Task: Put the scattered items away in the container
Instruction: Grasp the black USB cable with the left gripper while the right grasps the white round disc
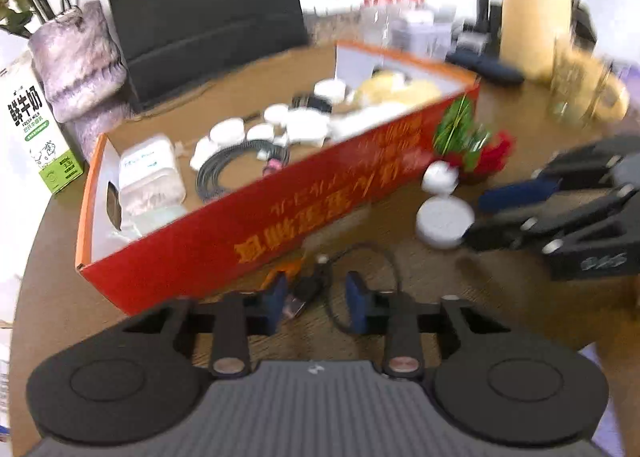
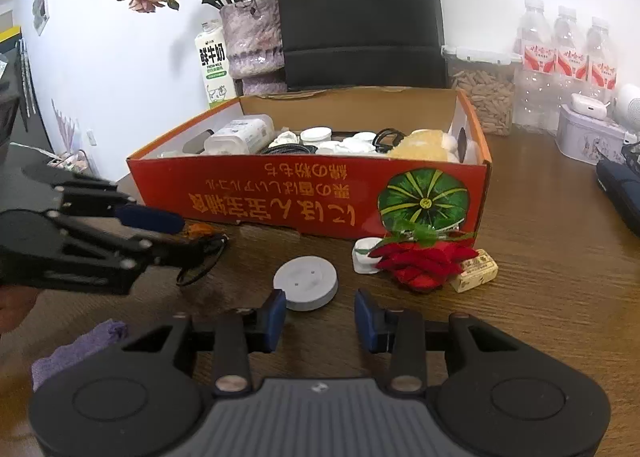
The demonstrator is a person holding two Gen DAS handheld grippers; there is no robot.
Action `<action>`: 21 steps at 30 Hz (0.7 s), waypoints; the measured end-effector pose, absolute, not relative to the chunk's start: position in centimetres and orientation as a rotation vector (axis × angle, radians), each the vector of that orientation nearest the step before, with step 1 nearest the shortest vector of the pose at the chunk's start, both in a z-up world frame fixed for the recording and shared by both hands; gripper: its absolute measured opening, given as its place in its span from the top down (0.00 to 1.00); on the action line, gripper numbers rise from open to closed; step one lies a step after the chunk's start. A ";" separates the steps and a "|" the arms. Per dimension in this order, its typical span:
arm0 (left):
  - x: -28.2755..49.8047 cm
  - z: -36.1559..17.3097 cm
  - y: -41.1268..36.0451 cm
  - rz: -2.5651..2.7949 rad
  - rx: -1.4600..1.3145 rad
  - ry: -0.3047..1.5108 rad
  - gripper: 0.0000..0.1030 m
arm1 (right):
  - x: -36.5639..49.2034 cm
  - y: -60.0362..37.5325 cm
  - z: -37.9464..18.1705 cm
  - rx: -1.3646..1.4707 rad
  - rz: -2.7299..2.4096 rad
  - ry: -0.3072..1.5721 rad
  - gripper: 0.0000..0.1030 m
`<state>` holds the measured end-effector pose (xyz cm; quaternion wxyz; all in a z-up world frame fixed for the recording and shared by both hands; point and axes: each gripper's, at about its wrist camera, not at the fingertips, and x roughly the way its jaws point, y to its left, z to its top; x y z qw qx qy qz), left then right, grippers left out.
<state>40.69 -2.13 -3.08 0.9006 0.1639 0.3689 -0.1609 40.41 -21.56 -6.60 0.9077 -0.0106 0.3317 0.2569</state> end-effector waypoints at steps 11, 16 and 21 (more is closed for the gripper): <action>41.3 -3.2 -3.4 -0.395 0.316 0.802 0.68 | 40.1 -21.3 -6.6 -0.025 0.533 0.682 0.64; 42.2 -3.1 -3.8 -0.446 0.251 0.846 0.87 | 40.2 -21.2 -6.7 -0.018 0.545 0.673 0.63; 40.2 -2.9 -4.6 -0.403 0.286 0.821 0.87 | 40.6 -20.6 -6.6 -0.024 0.547 0.667 0.60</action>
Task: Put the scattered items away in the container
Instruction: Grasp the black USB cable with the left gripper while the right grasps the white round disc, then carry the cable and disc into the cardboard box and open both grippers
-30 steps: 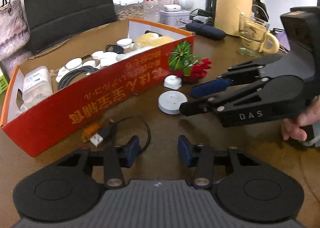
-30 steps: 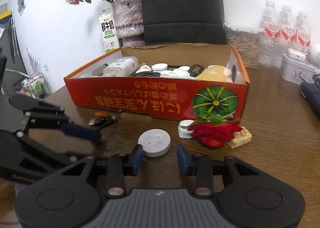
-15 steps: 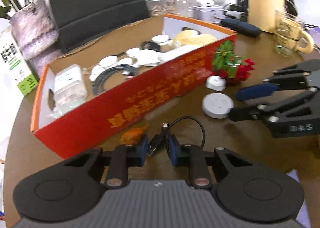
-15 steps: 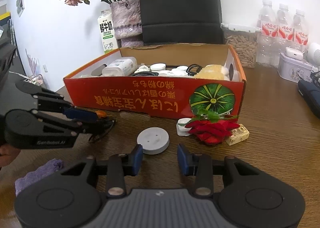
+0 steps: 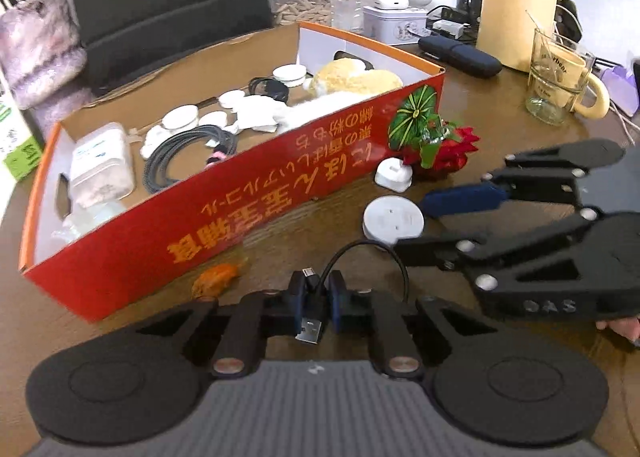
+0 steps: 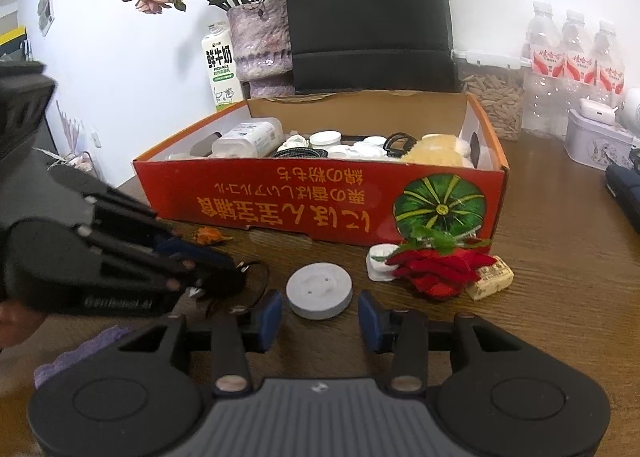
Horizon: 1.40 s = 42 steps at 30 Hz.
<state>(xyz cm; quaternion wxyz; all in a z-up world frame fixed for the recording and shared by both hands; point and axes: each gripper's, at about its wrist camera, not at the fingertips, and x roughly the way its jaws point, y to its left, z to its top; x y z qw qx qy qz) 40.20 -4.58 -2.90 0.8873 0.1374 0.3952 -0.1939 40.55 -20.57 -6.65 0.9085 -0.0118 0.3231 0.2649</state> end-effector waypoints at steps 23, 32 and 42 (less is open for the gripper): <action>22.8 4.8 4.7 -0.242 -0.019 0.628 0.87 | 26.4 -22.9 -2.5 0.004 0.426 0.547 0.65; 24.2 6.4 4.8 -0.249 0.067 0.606 0.87 | 24.1 -24.1 -1.0 -0.009 0.409 0.542 0.65; 37.4 11.5 4.7 -0.278 0.247 0.634 0.87 | 34.6 -18.5 4.6 -0.117 0.584 0.417 0.65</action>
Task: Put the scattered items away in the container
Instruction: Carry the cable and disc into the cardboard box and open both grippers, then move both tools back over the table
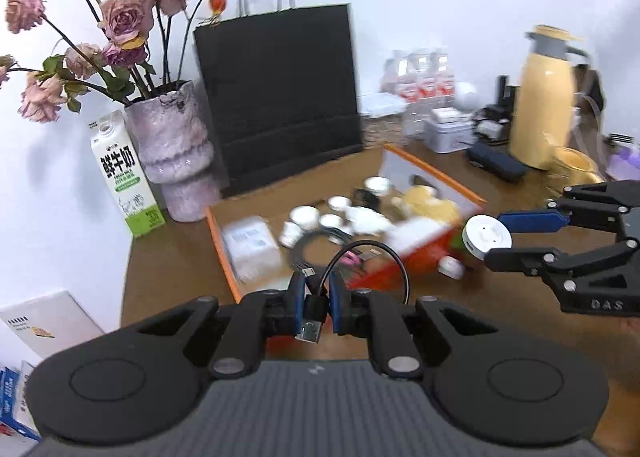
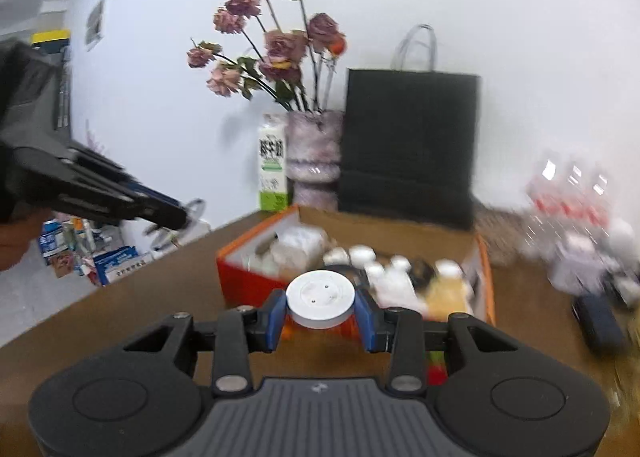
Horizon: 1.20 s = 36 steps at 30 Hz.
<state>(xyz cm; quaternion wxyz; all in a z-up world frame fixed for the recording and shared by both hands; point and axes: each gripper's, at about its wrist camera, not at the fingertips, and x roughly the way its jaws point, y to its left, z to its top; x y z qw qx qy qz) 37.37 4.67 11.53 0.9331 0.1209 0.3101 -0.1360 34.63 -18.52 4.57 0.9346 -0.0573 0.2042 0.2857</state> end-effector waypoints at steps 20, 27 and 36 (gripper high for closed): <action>57.7 1.2 5.4 -0.227 0.267 1.051 0.76 | 61.2 -7.2 -3.3 -0.086 0.539 0.982 0.65; 56.2 3.4 6.6 -0.203 0.253 1.015 0.66 | 61.1 -8.6 -1.4 -0.013 0.550 0.944 0.48; 51.7 9.5 7.0 -0.081 0.172 0.910 0.50 | 57.1 -14.8 4.8 -0.007 0.448 0.855 0.38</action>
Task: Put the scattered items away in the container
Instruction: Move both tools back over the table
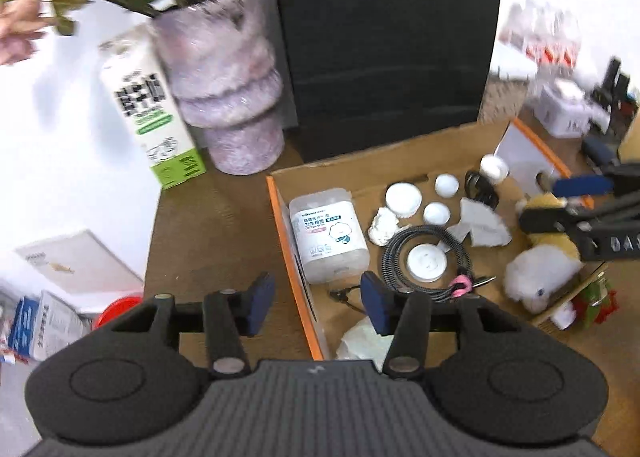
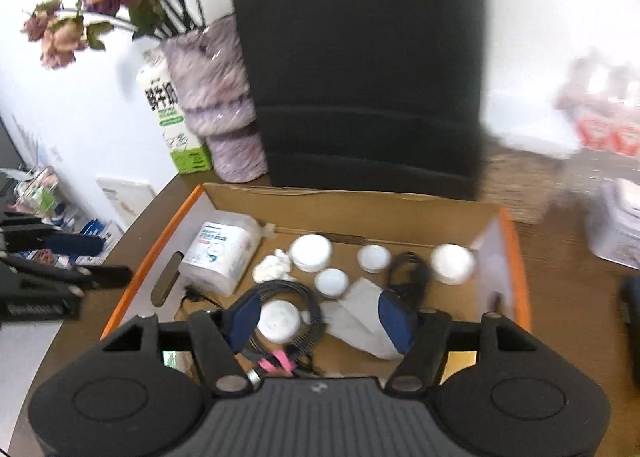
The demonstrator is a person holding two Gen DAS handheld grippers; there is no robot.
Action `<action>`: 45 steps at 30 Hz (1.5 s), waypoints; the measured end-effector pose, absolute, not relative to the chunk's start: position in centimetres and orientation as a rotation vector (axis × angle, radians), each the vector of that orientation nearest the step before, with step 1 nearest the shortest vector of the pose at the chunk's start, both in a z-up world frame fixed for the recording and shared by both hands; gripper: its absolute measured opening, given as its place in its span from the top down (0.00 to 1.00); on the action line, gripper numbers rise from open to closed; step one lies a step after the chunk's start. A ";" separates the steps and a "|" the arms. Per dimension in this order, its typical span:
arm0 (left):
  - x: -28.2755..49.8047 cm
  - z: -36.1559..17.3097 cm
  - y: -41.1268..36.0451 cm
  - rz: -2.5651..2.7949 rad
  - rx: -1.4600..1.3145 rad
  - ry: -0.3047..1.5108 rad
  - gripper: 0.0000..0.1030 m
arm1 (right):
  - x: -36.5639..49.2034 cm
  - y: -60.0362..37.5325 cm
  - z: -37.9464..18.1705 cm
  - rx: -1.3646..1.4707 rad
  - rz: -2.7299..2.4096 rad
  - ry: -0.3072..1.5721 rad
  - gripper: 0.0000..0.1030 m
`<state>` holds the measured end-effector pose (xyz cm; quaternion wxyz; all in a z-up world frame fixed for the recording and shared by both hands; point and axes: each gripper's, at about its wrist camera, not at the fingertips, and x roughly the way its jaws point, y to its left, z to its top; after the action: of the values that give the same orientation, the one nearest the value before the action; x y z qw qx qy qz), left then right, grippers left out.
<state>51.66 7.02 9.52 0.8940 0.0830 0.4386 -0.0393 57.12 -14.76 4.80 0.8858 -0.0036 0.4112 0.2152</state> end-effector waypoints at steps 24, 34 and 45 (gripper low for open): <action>25.9 8.6 3.7 -0.121 0.021 0.659 0.11 | 31.1 -26.8 4.1 -0.072 0.439 0.669 0.18; 16.6 1.7 1.2 -0.025 -0.041 0.561 0.10 | 22.4 -28.7 -1.5 0.120 0.348 0.592 0.15; 13.8 -1.1 -0.3 -0.114 -0.022 0.668 0.10 | 18.9 -25.7 -4.2 0.029 0.350 0.628 0.14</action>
<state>13.77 -0.31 -1.11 0.9431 -0.0106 0.3276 -0.0560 18.86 -25.69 -4.20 0.9359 0.0142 0.3074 0.1714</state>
